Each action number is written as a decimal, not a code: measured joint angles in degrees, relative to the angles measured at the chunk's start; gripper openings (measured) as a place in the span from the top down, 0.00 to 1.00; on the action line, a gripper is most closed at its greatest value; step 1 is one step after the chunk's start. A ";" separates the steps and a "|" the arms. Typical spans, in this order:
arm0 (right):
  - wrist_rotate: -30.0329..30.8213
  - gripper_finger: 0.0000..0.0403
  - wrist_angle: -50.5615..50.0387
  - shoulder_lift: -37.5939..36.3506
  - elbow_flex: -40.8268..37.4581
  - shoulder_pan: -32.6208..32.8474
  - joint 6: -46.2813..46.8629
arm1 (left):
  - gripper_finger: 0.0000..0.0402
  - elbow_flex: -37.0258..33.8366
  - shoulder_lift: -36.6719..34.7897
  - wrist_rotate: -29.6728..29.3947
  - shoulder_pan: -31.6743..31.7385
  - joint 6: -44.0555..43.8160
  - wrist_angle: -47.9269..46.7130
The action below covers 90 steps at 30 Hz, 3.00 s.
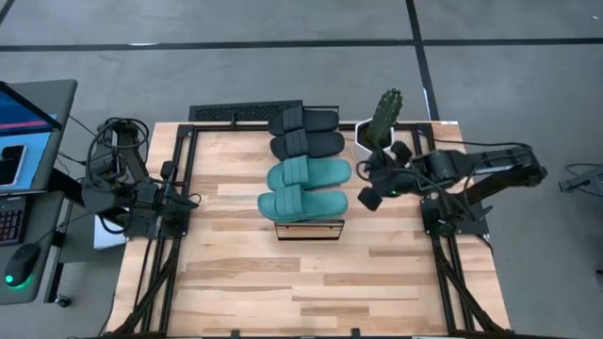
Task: Pick and place slides into the shelf
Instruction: Adjust the black and green slippers
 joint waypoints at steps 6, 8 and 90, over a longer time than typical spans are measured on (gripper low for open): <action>-2.54 1.00 12.59 -5.83 -15.52 -1.33 -0.35 | 1.00 0.00 0.00 -2.94 0.00 -1.14 0.15; -4.17 1.00 15.86 -6.08 -19.04 -2.13 -1.50 | 1.00 0.00 0.00 -2.97 0.00 -1.65 0.20; -4.44 1.00 44.60 16.42 -4.51 10.91 -15.44 | 1.00 -0.02 1.49 -5.28 0.00 -4.15 0.05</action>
